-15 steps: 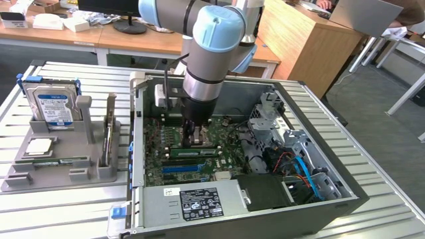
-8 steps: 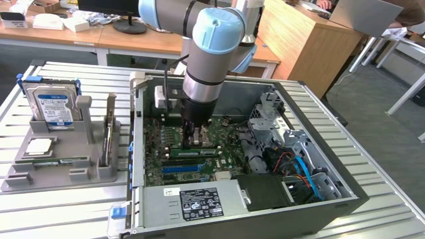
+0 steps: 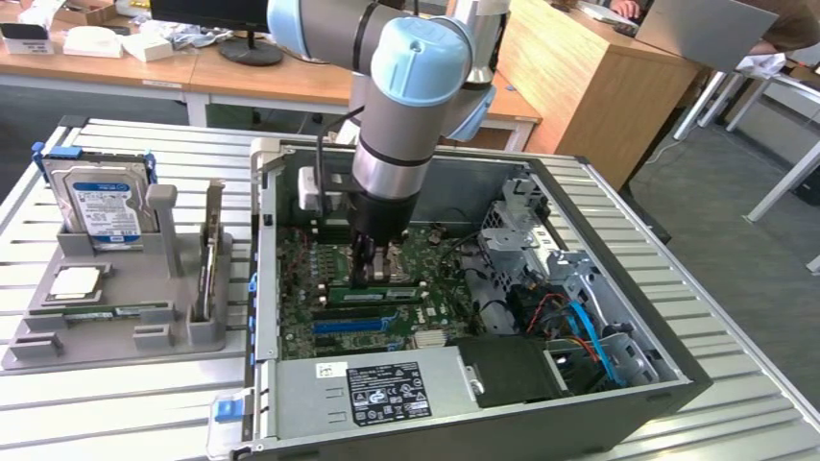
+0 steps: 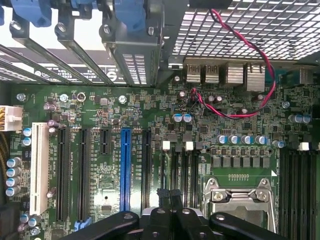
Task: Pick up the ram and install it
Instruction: 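Press down the ram until it locks into place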
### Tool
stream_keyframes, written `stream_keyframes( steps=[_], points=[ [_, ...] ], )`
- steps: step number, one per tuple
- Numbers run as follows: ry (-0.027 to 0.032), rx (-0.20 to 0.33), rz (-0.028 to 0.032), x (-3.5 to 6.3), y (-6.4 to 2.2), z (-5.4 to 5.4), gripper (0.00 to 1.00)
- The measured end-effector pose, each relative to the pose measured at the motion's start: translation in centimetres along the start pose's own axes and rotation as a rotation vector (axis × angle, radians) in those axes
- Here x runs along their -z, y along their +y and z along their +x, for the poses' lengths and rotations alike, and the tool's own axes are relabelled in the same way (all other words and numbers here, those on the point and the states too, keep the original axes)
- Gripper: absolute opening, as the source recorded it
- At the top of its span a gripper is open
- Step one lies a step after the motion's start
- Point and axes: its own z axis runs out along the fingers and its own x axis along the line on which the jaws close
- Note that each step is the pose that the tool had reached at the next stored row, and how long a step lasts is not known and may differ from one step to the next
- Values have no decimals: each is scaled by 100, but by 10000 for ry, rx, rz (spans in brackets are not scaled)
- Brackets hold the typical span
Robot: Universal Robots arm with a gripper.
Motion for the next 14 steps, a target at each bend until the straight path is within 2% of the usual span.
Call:
stream_keyframes(
  steps=[14],
  points=[
    [2,-1,-1,-19,0,1,10]
  ],
)
